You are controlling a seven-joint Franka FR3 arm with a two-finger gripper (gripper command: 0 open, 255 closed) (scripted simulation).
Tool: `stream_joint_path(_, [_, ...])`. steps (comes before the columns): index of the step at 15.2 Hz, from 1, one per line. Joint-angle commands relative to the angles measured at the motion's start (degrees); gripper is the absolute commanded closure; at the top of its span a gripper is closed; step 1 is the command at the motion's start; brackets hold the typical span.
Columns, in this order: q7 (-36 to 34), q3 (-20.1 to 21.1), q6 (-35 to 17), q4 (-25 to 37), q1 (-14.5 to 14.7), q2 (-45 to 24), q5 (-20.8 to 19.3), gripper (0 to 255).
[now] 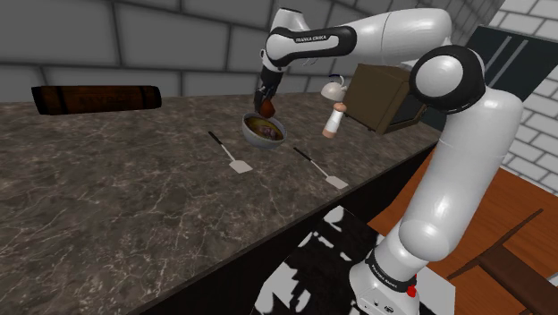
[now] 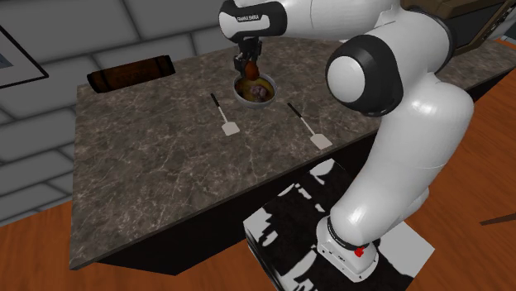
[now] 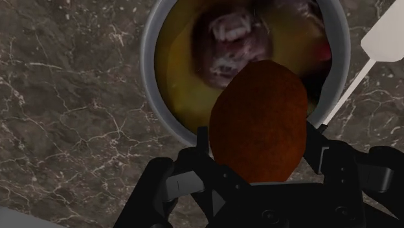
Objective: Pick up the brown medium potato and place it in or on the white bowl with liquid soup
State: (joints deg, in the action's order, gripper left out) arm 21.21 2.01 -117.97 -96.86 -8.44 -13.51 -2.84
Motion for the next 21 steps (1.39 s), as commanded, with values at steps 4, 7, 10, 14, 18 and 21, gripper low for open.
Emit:
stream_joint_path(4, [-0.31,0.01,-3.71,-2.90,0.08,-0.79,-0.15,255])
stream_joint_path(7, [-0.40,-0.01,-5.36,-4.06,0.08,-1.29,-0.22,255])
stream_joint_path(10, [-0.40,-0.01,-5.36,-4.05,0.08,-1.30,-0.22,255])
stream_joint_path(14, [-0.40,-0.01,-5.36,-4.05,0.08,-1.30,-0.22,255])
stream_joint_path(18, [-0.40,-0.01,-5.36,-4.05,0.08,-1.30,-0.22,0])
stream_joint_path(21, [-0.35,0.03,-3.75,-3.28,0.10,-0.45,-0.15,0])
